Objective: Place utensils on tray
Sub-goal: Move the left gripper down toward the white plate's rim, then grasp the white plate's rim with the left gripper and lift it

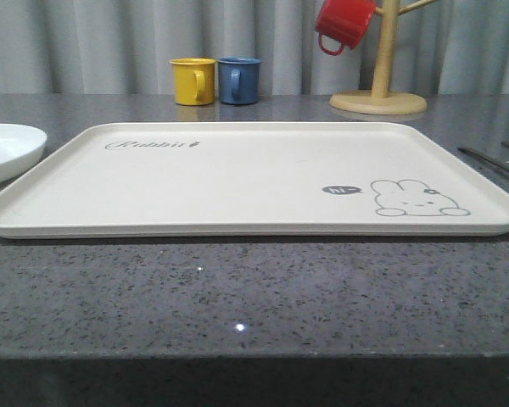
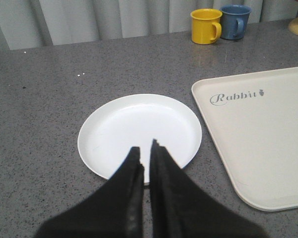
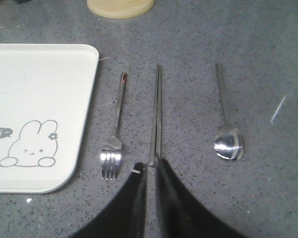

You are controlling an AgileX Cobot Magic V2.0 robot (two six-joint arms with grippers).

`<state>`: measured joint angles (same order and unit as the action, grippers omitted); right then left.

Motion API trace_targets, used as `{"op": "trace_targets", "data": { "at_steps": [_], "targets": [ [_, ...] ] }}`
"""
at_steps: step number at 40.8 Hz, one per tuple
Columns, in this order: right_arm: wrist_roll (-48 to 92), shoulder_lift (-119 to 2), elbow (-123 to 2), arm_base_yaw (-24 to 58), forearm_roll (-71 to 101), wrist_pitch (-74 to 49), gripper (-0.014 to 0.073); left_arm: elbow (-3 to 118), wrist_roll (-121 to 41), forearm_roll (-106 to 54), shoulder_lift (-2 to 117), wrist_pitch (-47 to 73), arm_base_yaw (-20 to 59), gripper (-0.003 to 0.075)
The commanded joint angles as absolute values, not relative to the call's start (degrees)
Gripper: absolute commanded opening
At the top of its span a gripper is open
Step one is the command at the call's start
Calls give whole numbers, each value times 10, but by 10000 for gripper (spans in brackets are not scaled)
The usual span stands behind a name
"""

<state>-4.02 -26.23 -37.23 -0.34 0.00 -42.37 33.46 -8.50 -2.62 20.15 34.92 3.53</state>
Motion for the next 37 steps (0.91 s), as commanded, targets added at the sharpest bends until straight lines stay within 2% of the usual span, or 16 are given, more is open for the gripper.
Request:
{"op": "trace_targets", "data": {
  "at_steps": [1, 4, 6, 8, 17, 28, 34, 37],
  "targets": [
    [-22, -270, -388, -7, -7, -386, 287, 351, -81, -29, 210, 305, 35, 242],
    [-22, -270, -388, -7, -7, -386, 427, 351, -81, -29, 210, 307, 35, 418],
    [-22, -270, -388, -7, -7, -386, 476, 351, -81, -28, 210, 316, 35, 491],
    [-22, -270, -388, -7, -7, -386, 493, 355, -81, -27, 213, 329, 35, 516],
    [-22, -270, -388, -7, -7, -386, 487, 403, -81, -24, 293, 456, 35, 515],
    [-22, -270, -388, -7, -7, -386, 487, 445, -81, -6, 439, 514, 35, 515],
    [-22, -270, -388, -7, -7, -386, 487, 461, -81, 25, 502, 486, 28, 515],
    [-22, -270, -388, -7, -7, -386, 487, 465, -81, 26, 531, 446, -4, 515]
  ]
}}
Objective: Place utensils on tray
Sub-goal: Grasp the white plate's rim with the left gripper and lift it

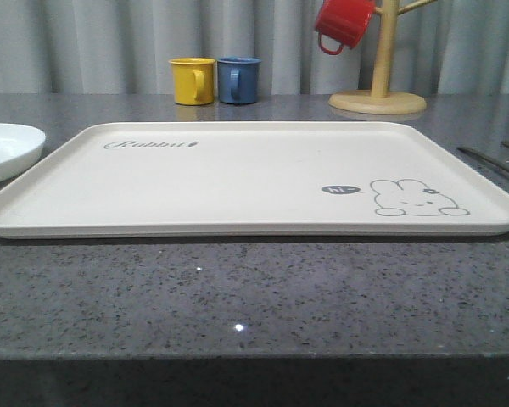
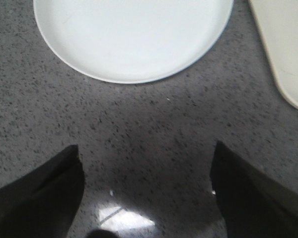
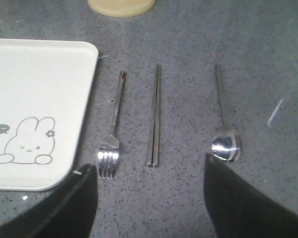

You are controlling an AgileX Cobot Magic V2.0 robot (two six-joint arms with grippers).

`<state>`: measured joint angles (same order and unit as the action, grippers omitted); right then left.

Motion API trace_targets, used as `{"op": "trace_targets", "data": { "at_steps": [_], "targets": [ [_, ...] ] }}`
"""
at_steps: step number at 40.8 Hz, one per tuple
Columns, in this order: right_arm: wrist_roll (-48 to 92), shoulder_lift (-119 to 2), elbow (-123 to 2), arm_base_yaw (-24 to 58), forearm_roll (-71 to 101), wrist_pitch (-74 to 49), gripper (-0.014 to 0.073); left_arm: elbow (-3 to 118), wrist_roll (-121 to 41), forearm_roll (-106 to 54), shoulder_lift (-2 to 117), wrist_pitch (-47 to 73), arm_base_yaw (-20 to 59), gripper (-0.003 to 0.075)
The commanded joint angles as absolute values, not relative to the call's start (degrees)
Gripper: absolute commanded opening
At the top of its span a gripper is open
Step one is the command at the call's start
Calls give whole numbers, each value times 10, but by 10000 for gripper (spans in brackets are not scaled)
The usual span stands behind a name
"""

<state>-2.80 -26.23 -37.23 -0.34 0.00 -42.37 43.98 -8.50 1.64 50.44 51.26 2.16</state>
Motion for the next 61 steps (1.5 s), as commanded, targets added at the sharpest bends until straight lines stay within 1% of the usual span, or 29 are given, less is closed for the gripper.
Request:
{"op": "trace_targets", "data": {
  "at_steps": [1, 4, 7, 15, 18, 26, 37, 41, 44, 61],
  "targets": [
    [-22, -270, -388, -7, -7, -386, 487, 469, -81, 20, 537, 439, -17, 515],
    [-22, -270, -388, -7, -7, -386, 487, 485, -81, -16, 571, 436, -67, 515],
    [-22, -270, -388, -7, -7, -386, 487, 504, -120, -76, 614, 434, -117, 515],
    [-22, -270, -388, -7, -7, -386, 487, 552, -246, -270, 714, 436, -195, 515],
    [-22, -270, -388, -7, -7, -386, 487, 574, -251, -293, 750, 436, -205, 515],
    [-22, -270, -388, -7, -7, -386, 487, 619, -251, -293, 815, 434, -205, 515],
    [-22, -270, -388, -7, -7, -386, 487, 641, -251, -293, 875, 435, -205, 505],
    [-22, -270, -388, -7, -7, -386, 487, 641, -251, -293, 883, 435, -205, 460],
    [-22, -270, -388, -7, -7, -386, 487, 641, -251, -293, 883, 435, -205, 411],
    [-22, -270, -388, -7, -7, -386, 487, 641, -251, -273, 883, 445, -205, 81]
  ]
}}
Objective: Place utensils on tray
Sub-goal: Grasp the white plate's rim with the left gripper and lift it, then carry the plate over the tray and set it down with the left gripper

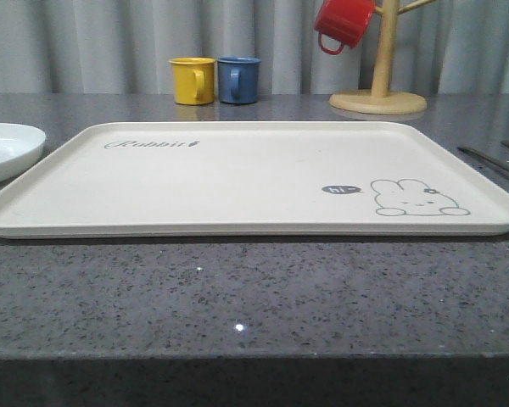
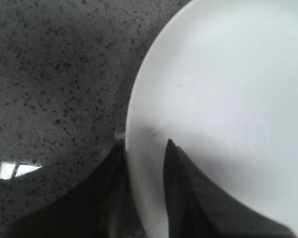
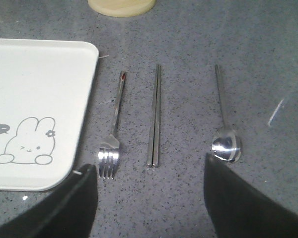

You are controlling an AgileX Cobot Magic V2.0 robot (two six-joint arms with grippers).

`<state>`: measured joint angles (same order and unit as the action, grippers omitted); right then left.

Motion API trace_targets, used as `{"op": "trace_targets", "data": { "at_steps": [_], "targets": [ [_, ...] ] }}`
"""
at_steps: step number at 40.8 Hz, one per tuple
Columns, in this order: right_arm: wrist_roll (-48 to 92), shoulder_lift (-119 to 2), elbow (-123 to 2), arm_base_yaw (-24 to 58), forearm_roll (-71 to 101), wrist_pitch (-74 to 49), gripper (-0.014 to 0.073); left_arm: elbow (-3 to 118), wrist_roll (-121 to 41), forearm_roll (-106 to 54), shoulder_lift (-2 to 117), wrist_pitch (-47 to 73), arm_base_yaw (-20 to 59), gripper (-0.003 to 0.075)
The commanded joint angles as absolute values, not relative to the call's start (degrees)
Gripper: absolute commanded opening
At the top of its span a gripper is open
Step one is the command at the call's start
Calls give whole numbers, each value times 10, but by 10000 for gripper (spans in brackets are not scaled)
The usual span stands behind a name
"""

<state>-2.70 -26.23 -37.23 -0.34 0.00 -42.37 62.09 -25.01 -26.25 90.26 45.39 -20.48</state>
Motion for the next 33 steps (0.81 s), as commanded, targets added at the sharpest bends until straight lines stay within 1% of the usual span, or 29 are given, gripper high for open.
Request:
{"op": "trace_targets", "data": {
  "at_steps": [1, 5, 20, 26, 33],
  "targets": [
    [-22, -270, -388, -7, -7, -386, 487, 641, -251, -273, 883, 445, -205, 60],
    [-22, -270, -388, -7, -7, -386, 487, 641, -251, -274, 882, 445, -205, -20],
    [-22, -270, -388, -7, -7, -386, 487, 664, -252, -322, 800, 464, -199, -18],
    [-22, -270, -388, -7, -7, -386, 487, 693, -286, -328, 779, 503, -156, -18],
    [-22, -270, -388, -7, -7, -386, 487, 704, -296, -328, 780, 519, -64, -18]
  ]
}}
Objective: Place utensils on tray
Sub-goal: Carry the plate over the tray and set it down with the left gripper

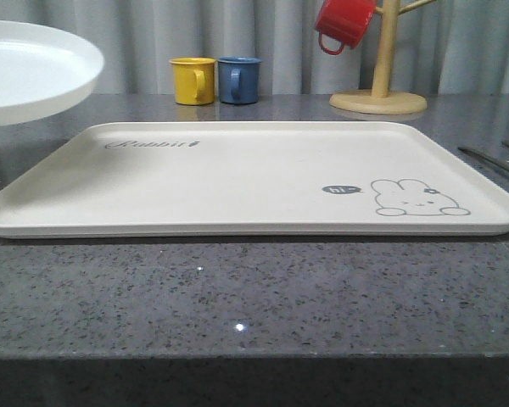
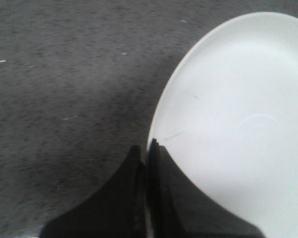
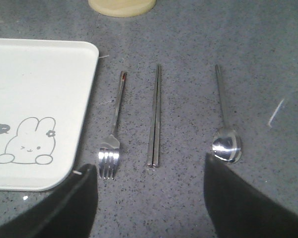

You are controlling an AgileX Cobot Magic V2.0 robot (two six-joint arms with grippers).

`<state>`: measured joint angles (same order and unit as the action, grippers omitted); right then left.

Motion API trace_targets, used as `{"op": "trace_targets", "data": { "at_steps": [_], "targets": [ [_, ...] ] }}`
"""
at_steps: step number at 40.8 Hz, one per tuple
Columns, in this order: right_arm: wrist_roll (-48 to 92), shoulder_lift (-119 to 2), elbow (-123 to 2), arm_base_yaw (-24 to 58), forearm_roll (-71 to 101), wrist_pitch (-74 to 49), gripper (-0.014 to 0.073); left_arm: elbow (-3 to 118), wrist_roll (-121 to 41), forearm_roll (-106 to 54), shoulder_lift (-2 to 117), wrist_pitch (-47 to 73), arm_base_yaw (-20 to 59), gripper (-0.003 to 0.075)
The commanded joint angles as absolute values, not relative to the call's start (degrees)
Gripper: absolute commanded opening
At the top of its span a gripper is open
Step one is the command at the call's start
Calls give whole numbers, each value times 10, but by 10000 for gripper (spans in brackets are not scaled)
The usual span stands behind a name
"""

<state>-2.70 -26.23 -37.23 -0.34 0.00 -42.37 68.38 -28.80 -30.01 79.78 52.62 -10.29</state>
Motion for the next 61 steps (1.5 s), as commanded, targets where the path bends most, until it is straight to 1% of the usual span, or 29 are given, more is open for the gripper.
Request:
{"op": "trace_targets", "data": {
  "at_steps": [1, 8, 14, 24, 26, 28, 30, 33, 35, 36, 38, 44, 47, 53, 58, 61],
  "targets": [
    [-22, -270, -388, -7, -7, -386, 487, 704, -296, -328, 781, 518, -52, -18],
    [-22, -270, -388, -7, -7, -386, 487, 704, -296, -327, 810, 500, 31, -18],
    [-22, -270, -388, -7, -7, -386, 487, 704, -296, -333, 853, 485, 70, -18],
    [-22, -270, -388, -7, -7, -386, 487, 704, -296, -359, 912, 457, 82, -17],
    [-22, -270, -388, -7, -7, -386, 487, 704, -296, -359, 917, 449, 82, -2],
    [-22, -270, -388, -7, -7, -386, 487, 705, -296, -359, 921, 449, 82, 43],
    [-22, -270, -388, -7, -7, -386, 487, 705, -296, -359, 923, 449, 82, 132],
    [-22, -270, -388, -7, -7, -386, 487, 706, -296, -360, 923, 457, 82, 305],
    [-22, -270, -388, -7, -7, -386, 487, 712, -296, -357, 923, 468, 82, 405],
    [-22, -270, -388, -7, -7, -386, 487, 716, -296, -356, 921, 476, 82, 438],
    [-22, -270, -388, -7, -7, -386, 487, 726, -296, -350, 917, 489, 82, 468],
    [-22, -270, -388, -7, -7, -386, 487, 742, -296, -331, 865, 502, 99, 460],
    [-22, -270, -388, -7, -7, -386, 487, 741, -296, -302, 834, 508, 127, 460],
    [-22, -270, -388, -7, -7, -386, 487, 724, -265, -207, 768, 524, 221, 454],
    [-22, -270, -388, -7, -7, -386, 487, 696, -176, -80, 705, 523, 306, 417],
    [-22, -270, -388, -7, -7, -386, 487, 670, -128, -43, 657, 515, 351, 410]
  ]
}}
